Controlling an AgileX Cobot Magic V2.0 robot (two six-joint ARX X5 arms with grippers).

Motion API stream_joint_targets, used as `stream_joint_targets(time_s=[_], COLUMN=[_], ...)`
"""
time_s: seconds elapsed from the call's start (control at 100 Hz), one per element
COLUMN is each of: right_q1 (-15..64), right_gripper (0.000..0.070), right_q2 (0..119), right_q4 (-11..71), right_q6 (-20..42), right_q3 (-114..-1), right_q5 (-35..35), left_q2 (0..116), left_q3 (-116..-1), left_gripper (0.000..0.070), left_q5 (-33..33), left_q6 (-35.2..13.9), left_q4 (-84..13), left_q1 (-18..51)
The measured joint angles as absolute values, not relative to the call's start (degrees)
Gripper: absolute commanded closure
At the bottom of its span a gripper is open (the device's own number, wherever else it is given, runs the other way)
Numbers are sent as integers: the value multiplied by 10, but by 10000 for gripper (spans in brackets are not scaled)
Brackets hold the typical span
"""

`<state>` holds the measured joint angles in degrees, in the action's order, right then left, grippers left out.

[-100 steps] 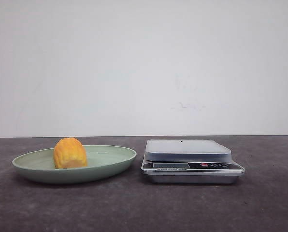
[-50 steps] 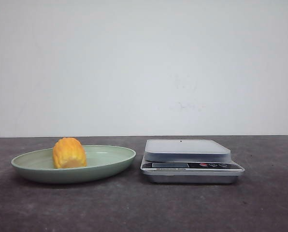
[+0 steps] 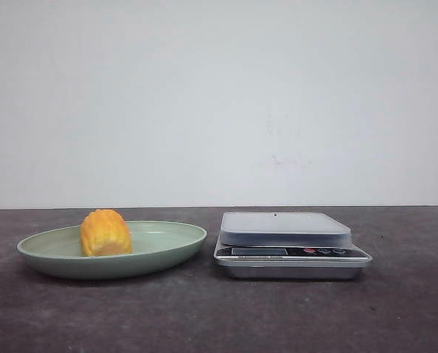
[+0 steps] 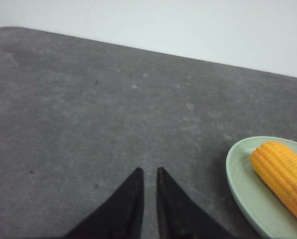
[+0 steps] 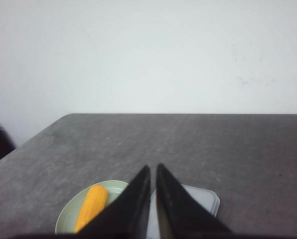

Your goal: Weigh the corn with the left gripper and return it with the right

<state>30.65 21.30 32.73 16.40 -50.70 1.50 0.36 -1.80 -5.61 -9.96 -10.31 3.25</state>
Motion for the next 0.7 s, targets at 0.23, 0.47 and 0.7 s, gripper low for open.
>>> stream_joint_targets(time_s=[0.23,0.47,0.7], right_q1=[307,307,279], right_gripper=[685,685,685], right_q2=[213,213,207], right_q4=[327,327,319], right_q6=[164,163,51], right_q3=[-507,-507,-504], right_q5=[15,15,35], left_q2=[4,4,4], left_q3=[-18,-18,-18], left_gripper=[700,700,700], left_q5=[-56,-56,-56], left_q6=[-100,-100,-100], left_q4=[-103,-103,-103], left_q1=[32,32,32])
